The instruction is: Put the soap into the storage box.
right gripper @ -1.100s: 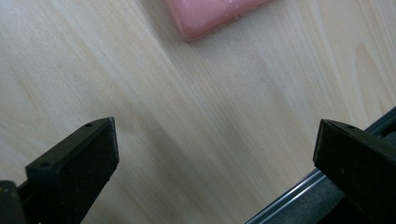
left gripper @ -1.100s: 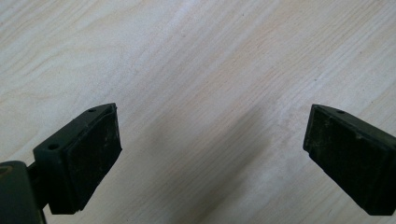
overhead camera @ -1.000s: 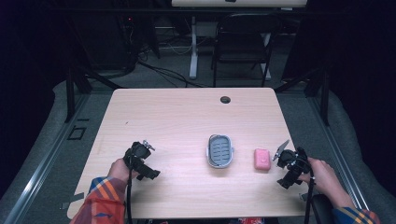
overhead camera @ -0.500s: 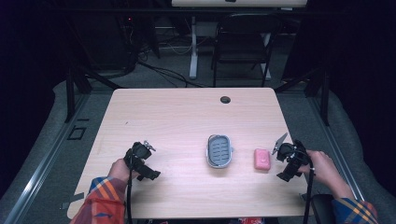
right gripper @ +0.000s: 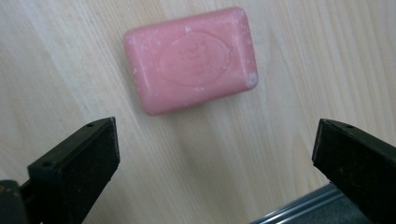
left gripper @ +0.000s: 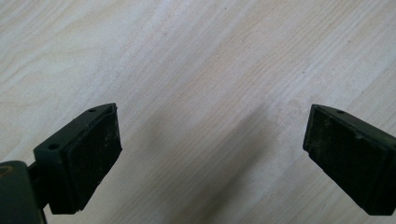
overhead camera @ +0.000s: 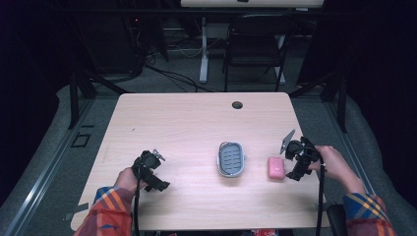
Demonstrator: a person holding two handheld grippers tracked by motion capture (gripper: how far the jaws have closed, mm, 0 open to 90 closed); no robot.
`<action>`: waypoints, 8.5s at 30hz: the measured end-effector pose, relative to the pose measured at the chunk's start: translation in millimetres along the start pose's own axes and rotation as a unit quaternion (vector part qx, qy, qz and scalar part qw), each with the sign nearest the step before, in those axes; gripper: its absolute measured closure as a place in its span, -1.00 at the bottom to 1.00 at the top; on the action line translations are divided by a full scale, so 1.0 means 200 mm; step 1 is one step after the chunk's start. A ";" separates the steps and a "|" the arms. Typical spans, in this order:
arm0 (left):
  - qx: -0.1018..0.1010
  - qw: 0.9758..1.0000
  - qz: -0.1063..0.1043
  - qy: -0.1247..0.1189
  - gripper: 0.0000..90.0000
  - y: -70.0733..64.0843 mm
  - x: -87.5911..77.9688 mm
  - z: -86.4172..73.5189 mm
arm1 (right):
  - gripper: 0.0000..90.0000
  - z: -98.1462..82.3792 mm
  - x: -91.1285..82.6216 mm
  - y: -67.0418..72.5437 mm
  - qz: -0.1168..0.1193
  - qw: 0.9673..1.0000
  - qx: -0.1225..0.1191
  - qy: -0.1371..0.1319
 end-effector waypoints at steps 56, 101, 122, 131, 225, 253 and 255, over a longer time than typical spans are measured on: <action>0.002 1.000 -0.010 0.002 -0.92 -0.01 0.00 0.00 | -1.00 0.17 0.29 0.02 0.080 0.990 -0.075 0.089; 0.004 1.000 -0.010 0.001 -0.92 -0.01 0.00 0.00 | -0.72 0.18 0.29 0.01 0.075 0.991 -0.073 0.082; 0.005 1.000 -0.010 0.002 -0.92 -0.01 0.00 0.00 | -0.72 0.27 0.23 0.05 0.075 0.990 -0.093 0.077; 0.004 1.000 -0.010 0.002 -0.92 -0.01 0.00 0.00 | -0.72 0.31 0.21 0.04 0.074 0.989 -0.099 0.075; 0.017 1.000 -0.014 0.006 -0.91 -0.02 0.01 0.02 | -0.71 0.84 0.02 0.08 0.078 0.982 -0.166 0.051; 0.017 1.000 -0.018 0.007 -0.91 -0.02 0.02 0.01 | -0.72 0.96 0.23 0.16 0.107 0.978 -0.164 0.070; 0.017 1.000 -0.019 0.007 -0.91 -0.02 0.02 0.01 | -0.72 0.96 0.25 0.16 0.107 0.977 -0.166 0.076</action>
Point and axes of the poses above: each handheld gripper's, and its own axes: x roughly forward along the jaws, z roughly out of its top, y roughly to its left, the point moved 5 cm from there along x, roughly forward along the jaws, and after that the axes turned 10 degrees about -y, right-handed, at the moved point
